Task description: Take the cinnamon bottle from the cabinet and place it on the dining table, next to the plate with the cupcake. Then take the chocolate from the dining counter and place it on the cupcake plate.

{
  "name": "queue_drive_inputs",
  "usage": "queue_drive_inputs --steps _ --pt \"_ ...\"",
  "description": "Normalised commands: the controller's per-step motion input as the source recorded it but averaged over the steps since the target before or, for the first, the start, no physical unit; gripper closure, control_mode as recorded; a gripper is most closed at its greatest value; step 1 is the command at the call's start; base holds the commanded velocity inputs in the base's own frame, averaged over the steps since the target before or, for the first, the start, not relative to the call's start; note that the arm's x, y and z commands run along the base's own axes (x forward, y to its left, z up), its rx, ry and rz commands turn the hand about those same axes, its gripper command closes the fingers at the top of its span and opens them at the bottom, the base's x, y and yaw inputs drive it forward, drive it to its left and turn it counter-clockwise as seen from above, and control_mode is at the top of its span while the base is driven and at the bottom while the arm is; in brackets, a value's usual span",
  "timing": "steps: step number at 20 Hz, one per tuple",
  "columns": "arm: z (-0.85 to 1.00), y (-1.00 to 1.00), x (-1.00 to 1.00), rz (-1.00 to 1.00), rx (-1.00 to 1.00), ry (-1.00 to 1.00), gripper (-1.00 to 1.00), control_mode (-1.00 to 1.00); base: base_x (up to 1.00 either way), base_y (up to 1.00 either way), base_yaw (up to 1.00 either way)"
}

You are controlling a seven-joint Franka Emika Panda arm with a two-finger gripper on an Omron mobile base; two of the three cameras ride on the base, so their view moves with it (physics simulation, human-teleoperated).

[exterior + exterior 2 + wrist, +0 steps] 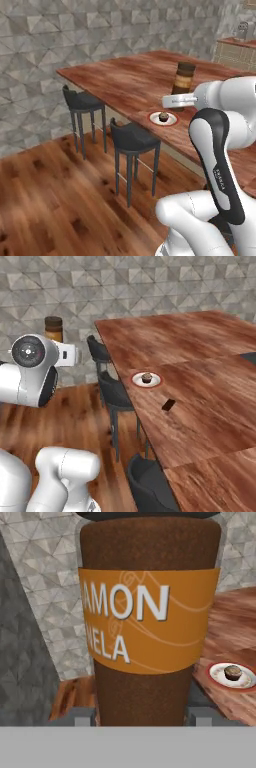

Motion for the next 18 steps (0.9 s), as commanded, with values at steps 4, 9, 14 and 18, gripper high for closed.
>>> queue_drive_inputs --steps 4,9,14,18 --pt "0.0 0.0 0.0 0.0 0.0 0.0 1.0 1.0 0.57 0.31 -0.55" --pt "0.0 0.0 0.0 0.0 0.0 0.0 1.0 1.0 0.65 0.36 -0.41" --pt "0.0 0.0 0.0 0.0 0.0 0.0 1.0 1.0 0.53 0.3 -0.6" --pt "0.0 0.0 0.0 0.0 0.0 0.0 1.0 1.0 0.52 0.35 -0.58"
